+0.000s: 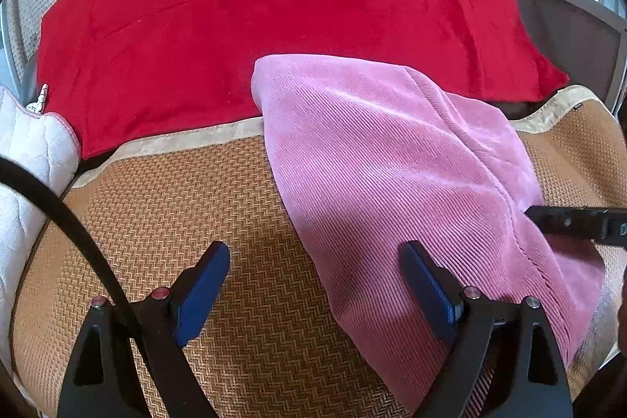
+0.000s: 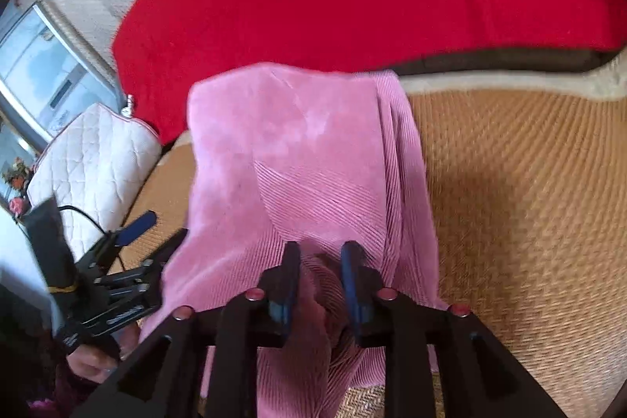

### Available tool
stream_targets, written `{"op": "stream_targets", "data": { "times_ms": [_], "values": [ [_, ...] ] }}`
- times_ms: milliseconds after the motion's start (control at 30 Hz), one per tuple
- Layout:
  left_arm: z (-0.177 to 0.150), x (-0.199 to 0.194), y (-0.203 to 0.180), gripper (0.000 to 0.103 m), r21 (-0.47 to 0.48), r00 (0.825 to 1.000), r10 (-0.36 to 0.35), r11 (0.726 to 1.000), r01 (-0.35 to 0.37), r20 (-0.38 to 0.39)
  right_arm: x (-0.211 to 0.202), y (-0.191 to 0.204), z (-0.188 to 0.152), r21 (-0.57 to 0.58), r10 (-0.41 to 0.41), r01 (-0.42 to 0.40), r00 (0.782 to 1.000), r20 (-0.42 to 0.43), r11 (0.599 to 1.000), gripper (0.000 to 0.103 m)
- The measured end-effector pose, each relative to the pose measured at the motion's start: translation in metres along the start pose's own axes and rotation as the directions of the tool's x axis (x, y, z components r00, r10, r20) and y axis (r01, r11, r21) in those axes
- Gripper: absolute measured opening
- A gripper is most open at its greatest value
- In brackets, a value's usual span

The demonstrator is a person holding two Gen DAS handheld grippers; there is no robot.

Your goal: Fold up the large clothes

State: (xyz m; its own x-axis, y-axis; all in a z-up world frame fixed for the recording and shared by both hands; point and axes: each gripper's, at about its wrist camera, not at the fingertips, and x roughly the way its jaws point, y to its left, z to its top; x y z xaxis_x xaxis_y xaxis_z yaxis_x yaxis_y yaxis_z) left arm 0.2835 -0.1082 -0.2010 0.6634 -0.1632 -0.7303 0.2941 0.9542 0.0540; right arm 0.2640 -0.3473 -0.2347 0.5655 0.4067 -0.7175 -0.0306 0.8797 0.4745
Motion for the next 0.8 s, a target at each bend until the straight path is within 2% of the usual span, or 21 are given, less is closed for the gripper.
{"op": "stream_targets", "data": {
  "times_ms": [233, 533, 800],
  "values": [
    [0.001, -0.008, 0.0, 0.09, 0.004, 1.0, 0.012, 1.0, -0.012, 0.006, -0.009, 0.002, 0.002, 0.005, 0.019, -0.019, 1.0, 0.014, 1.0, 0.026],
    [-0.001, -0.009, -0.002, 0.09, 0.007, 1.0, 0.021, 1.0, -0.021, 0.013, -0.028, 0.01, 0.005, -0.034, 0.005, -0.002, 0.995, 0.097, 0.999, 0.026],
    [0.002, -0.01, -0.005, 0.09, 0.01, 1.0, 0.021, 1.0, -0.021, 0.009, 0.007, 0.007, 0.005, -0.01, -0.011, 0.011, 1.0, 0.003, 1.0, 0.027]
  ]
}}
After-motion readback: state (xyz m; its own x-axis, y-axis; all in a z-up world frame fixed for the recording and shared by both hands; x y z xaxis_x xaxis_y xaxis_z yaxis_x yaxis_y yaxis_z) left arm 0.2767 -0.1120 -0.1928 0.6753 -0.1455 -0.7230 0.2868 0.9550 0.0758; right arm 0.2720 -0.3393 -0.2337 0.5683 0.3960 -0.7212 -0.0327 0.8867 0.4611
